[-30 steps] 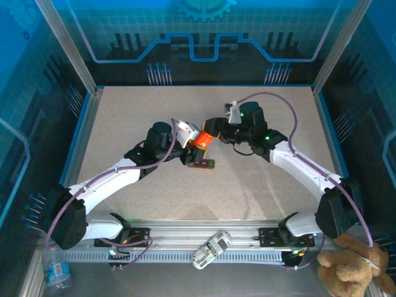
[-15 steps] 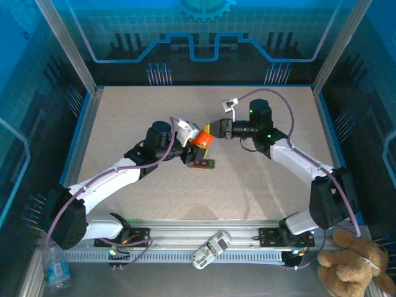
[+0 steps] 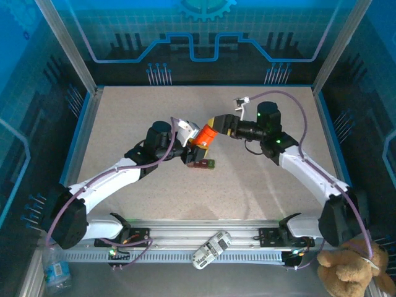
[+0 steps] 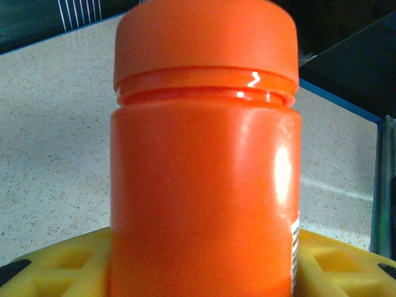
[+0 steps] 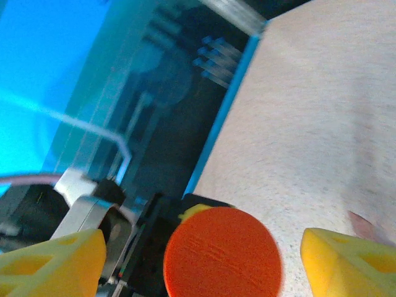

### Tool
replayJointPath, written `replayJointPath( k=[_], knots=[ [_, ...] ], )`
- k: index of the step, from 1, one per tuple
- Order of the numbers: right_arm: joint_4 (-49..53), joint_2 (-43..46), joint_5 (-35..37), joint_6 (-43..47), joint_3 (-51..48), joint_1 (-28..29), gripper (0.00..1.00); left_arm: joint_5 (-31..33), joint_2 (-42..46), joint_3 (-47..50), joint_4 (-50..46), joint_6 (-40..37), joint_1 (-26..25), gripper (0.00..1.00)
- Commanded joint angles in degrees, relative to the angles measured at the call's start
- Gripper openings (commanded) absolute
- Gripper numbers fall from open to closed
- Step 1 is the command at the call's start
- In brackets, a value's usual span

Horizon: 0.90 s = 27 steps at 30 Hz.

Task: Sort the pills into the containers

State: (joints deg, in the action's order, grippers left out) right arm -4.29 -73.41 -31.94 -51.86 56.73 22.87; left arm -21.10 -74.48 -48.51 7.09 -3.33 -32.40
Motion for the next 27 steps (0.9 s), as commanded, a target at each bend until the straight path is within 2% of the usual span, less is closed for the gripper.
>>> replayJointPath(
  k=[1, 13, 19, 22, 27],
  knots=[
    [12.9, 3.1, 15.1, -7.5, 1.4, 1.0, 0.83, 1.4, -0.9, -2.1, 0.3, -2.0, 0.3, 0.00],
    [12.9, -1.0, 17.0, -8.0, 6.3, 8.0, 0.81, 1.7, -1.9, -1.9, 1.0, -1.9, 0.3, 0.00],
    [11.8, -2.9, 16.3, -8.6, 7.1, 9.2, 0.76, 1.6, -2.0, -1.8, 1.5, -1.6, 0.3, 0.00],
    [11.4, -3.6, 15.9, -8.6, 7.3, 9.8, 0.70, 1.5, -2.1, -1.8, 1.7, -1.5, 0.3, 0.00],
    [10.9, -3.7, 15.4, -8.0, 6.8, 10.1, 0.51, 1.4, -2.0, -1.6, 2.2, -1.2, 0.3, 0.00]
  ],
)
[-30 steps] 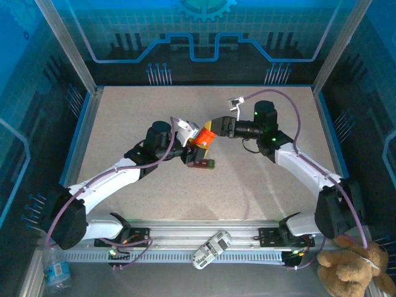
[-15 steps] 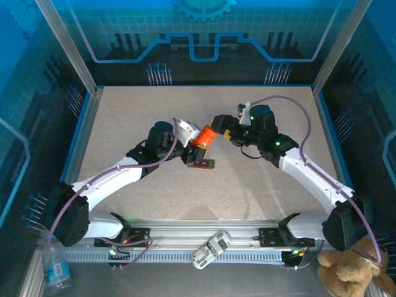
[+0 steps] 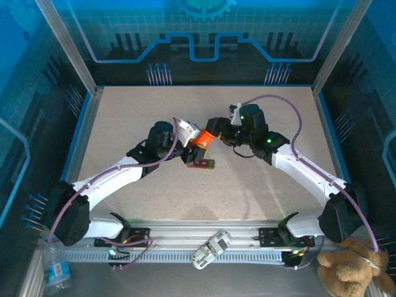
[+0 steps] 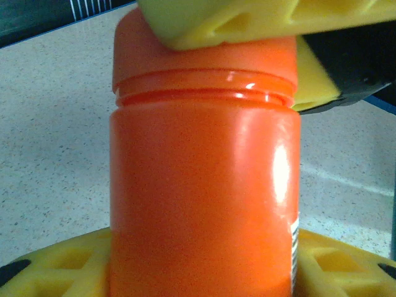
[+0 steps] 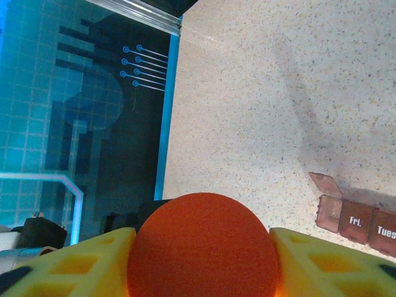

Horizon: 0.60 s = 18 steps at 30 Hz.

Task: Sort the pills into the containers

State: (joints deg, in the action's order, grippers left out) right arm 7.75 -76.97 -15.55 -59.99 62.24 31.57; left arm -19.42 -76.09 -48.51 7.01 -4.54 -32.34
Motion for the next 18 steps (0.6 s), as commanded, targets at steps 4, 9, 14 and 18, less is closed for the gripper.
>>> replayJointPath(
  k=[4, 9, 14, 18],
  knots=[
    [-2.6, -0.2, -3.0, 4.7, 0.6, 0.8, 0.44, -0.4, 0.0, -1.4, 3.1, 0.7, 0.3, 0.00],
    [-14.5, -3.3, -20.8, 24.2, -2.2, -3.5, 0.46, -2.0, 0.7, -1.6, 3.1, 1.9, 0.3, 0.00],
    [-32.5, -3.6, -29.2, 20.6, -8.7, -6.1, 0.48, -5.8, 1.4, -1.4, 3.3, 4.6, 0.7, 0.00],
    [-33.0, -4.4, -28.2, 16.2, -7.8, -5.9, 0.50, -5.6, 1.4, -0.9, 4.4, 5.2, 0.7, 0.00]
  ],
)
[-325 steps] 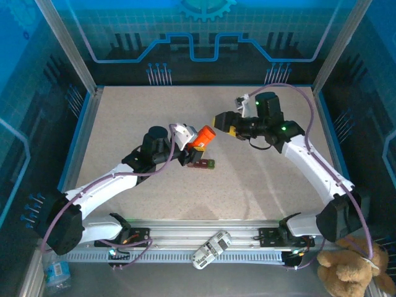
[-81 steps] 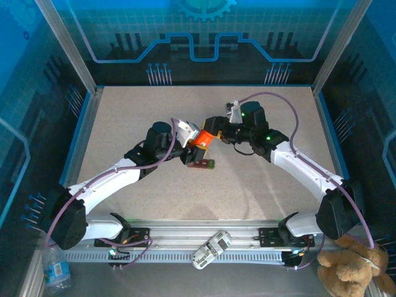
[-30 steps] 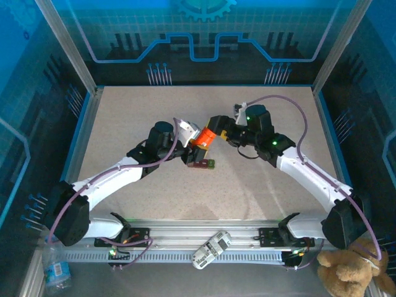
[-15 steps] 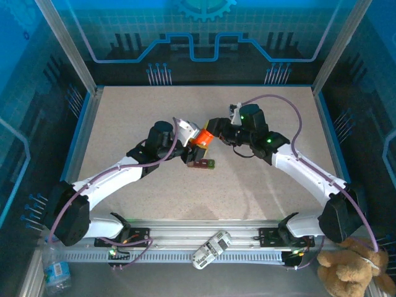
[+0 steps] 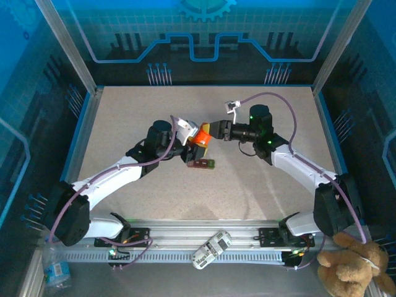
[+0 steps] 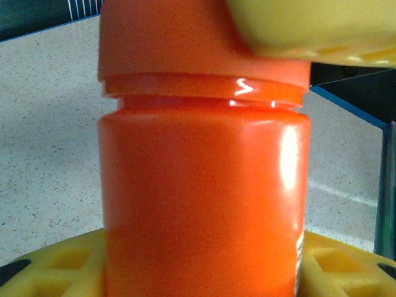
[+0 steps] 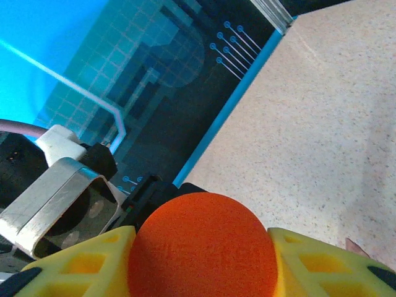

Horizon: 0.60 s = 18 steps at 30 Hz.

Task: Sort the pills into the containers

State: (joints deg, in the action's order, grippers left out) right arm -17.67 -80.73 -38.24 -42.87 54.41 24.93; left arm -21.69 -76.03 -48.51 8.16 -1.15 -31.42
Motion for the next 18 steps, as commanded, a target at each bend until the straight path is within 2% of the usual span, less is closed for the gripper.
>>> replayJointPath(
  k=[1, 3, 5, 9, 13, 16, 18],
  knots=[
    [-7.1, -0.4, -4.6, -2.0, 0.1, 0.7, 0.57, -3.2, 1.3, -1.0, 3.2, 1.8, -0.2, 0.00],
    [-5.8, 0.6, -2.4, -4.1, 0.2, 0.3, 0.73, -2.9, 1.4, -1.1, 3.0, 1.5, -0.2, 0.00],
    [-8.3, 2.1, -1.4, -7.0, -0.9, -0.3, 0.80, -2.5, 1.3, -1.4, 2.4, 0.9, -0.1, 0.00],
    [-4.6, 5.1, 2.0, -10.2, -1.1, -1.5, 0.81, -2.1, 1.1, -1.9, 1.0, -0.4, 0.0, 0.00],
    [1.8, 8.9, 10.4, -16.3, -1.7, -1.6, 0.81, -1.0, 1.1, -1.8, 0.5, -1.4, 0.0, 0.00],
    [15.3, 11.6, 18.9, -18.3, 0.5, -0.5, 0.81, -0.3, 1.0, -1.7, 0.3, -2.0, 0.0, 0.00],
    [23.6, 11.6, 22.1, -16.9, 4.1, 0.3, 0.81, 0.0, 1.0, -1.7, 0.3, -2.4, 0.0, 0.00]
  ],
)
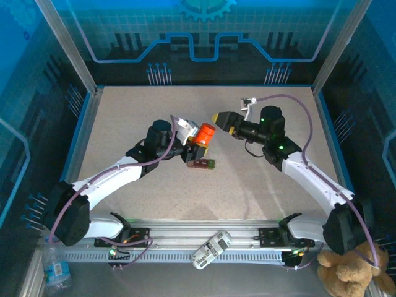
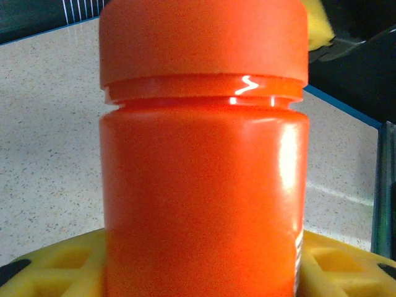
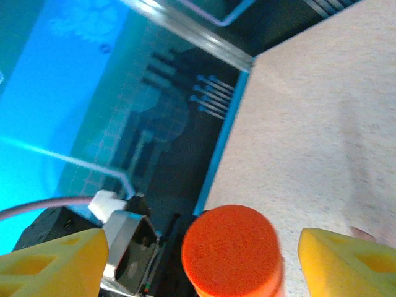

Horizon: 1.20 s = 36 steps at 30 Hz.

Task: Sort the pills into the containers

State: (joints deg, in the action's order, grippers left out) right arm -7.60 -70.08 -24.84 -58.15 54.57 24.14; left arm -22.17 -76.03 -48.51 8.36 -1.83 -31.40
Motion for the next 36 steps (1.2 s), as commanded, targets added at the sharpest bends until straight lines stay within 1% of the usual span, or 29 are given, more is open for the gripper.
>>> replayJointPath(
  k=[1, 3, 5, 12, 23, 25, 27, 30, 32, 34, 36],
  knots=[
    [17.1, 0.7, 10.3, -0.8, 5.8, 1.8, 0.82, 0.5, 0.9, -1.7, 0.0, -1.9, -0.1, 0.00],
    [20.9, -0.1, 12.1, 0.5, 8.7, 2.6, 0.83, 0.6, 0.8, -1.7, 0.0, -2.0, 0.0, 0.00],
    [21.8, -1.3, 12.0, 0.9, 10.2, 3.3, 0.84, 0.4, 0.6, -1.9, 0.1, -2.0, -0.1, 0.00],
    [21.8, -5.6, 12.3, 1.4, 13.2, 6.7, 0.80, 0.1, 0.1, -2.3, 0.5, -1.5, -0.1, 0.00],
    [21.1, -9.2, 12.2, 1.7, 15.1, 9.9, 0.74, -0.1, 0.0, -2.0, 1.2, -1.3, 0.0, 0.00],
    [20.8, -9.6, 12.1, 1.8, 15.1, 10.1, 0.71, -0.1, 0.0, -2.1, 1.4, -1.2, -0.1, 0.00],
    [20.6, -9.9, 11.8, 1.9, 15.2, 10.1, 0.65, -0.1, 0.0, -2.0, 1.5, -1.2, 0.0, 0.00],
    [20.5, -10.1, 11.4, 2.9, 15.2, 10.1, 0.51, -0.2, 0.1, -2.0, 1.7, -1.0, -0.1, 0.00],
    [20.3, -9.6, 11.3, 4.2, 14.9, 9.8, 0.46, -0.2, 0.1, -2.0, 1.8, -0.9, 0.0, 0.00],
    [17.7, -8.7, 9.9, 6.0, 13.4, 9.1, 0.42, -0.4, 0.3, -1.9, 2.2, -0.3, -0.1, 0.00],
    [12.5, -7.6, 7.0, 8.2, 10.7, 7.7, 0.42, -0.9, 0.7, -1.5, 2.8, 0.4, 0.0, 0.00]
  ],
)
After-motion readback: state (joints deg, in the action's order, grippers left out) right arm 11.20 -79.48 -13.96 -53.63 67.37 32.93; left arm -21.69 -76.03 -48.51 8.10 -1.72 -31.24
